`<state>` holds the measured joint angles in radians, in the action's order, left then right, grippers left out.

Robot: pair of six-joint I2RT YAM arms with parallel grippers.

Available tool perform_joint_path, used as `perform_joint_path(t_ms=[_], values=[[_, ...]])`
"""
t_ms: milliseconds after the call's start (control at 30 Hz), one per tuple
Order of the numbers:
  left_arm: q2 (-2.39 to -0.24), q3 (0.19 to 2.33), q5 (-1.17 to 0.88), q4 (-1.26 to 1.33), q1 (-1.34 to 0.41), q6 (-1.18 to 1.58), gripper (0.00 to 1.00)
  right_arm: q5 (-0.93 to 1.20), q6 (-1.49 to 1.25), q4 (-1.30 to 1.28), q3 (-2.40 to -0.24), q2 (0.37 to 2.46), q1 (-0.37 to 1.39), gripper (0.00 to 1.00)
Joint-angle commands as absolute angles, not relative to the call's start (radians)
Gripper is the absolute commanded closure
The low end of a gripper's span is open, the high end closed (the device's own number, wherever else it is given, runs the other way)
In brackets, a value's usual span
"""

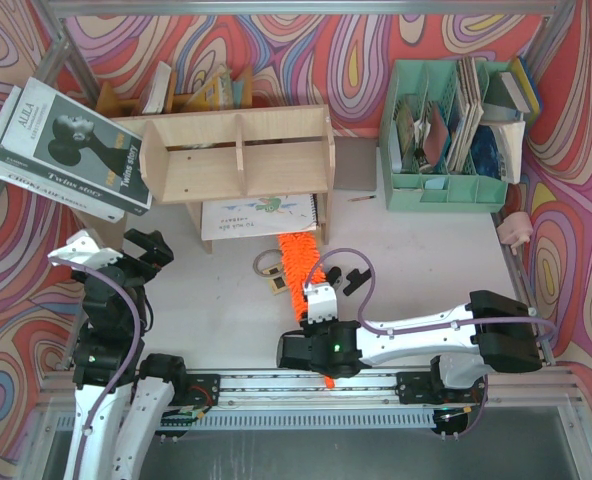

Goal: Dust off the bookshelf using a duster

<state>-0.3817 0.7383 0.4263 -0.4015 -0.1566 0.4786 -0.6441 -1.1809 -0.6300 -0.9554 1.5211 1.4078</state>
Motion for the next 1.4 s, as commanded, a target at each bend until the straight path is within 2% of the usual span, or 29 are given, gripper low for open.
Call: perform_joint_path(t_ms=[0, 233, 333, 400, 567, 667, 800, 1000, 1100, 1367], values=[[-0.385, 0.743, 0.416, -0.39, -0.149, 0.489, 0.01, -0.785, -1.33, -0.747, -0.982, 1.506, 1.407, 1.0], [-0.386, 0.742, 0.416, -0.392, -0.149, 0.487, 0.01, -0.667, -0.955, -0.406, -0.981, 1.519, 1.407, 1.0], [-0.386, 0.742, 0.416, -0.393, -0.149, 0.487, 0.02, -0.642, -0.892, -0.354, -0.981, 1.529, 1.408, 1.0], [-0.386, 0.743, 0.416, -0.392, -0.149, 0.488, 0.01, -0.659, -0.922, -0.373, -0.976, 1.53, 1.408, 1.0], [-0.385, 0.743, 0.416, -0.392, -0.149, 0.489, 0.01, -0.779, -1.261, -0.693, -0.987, 1.53, 1.407, 1.0], [-0.386, 0.743, 0.412, -0.39, -0.149, 0.489, 0.02, -0.796, -1.371, -0.781, -0.978, 1.529, 1.407, 1.0], [-0.386, 0.742, 0.411, -0.391, -0.147, 0.489, 0.01, -0.78, -1.344, -0.762, -0.99, 1.549, 1.406, 1.0], [-0.39, 0.743, 0.411, -0.391, -0.148, 0.489, 0.01, -0.719, -1.029, -0.513, -1.019, 1.568, 1.407, 1.0], [-0.388, 0.744, 0.414, -0.392, -0.147, 0.489, 0.02, -0.699, -0.966, -0.438, -1.004, 1.558, 1.407, 1.0], [-0.388, 0.743, 0.408, -0.39, -0.147, 0.489, 0.01, -0.805, -1.394, -0.821, -1.0, 1.533, 1.407, 1.0]])
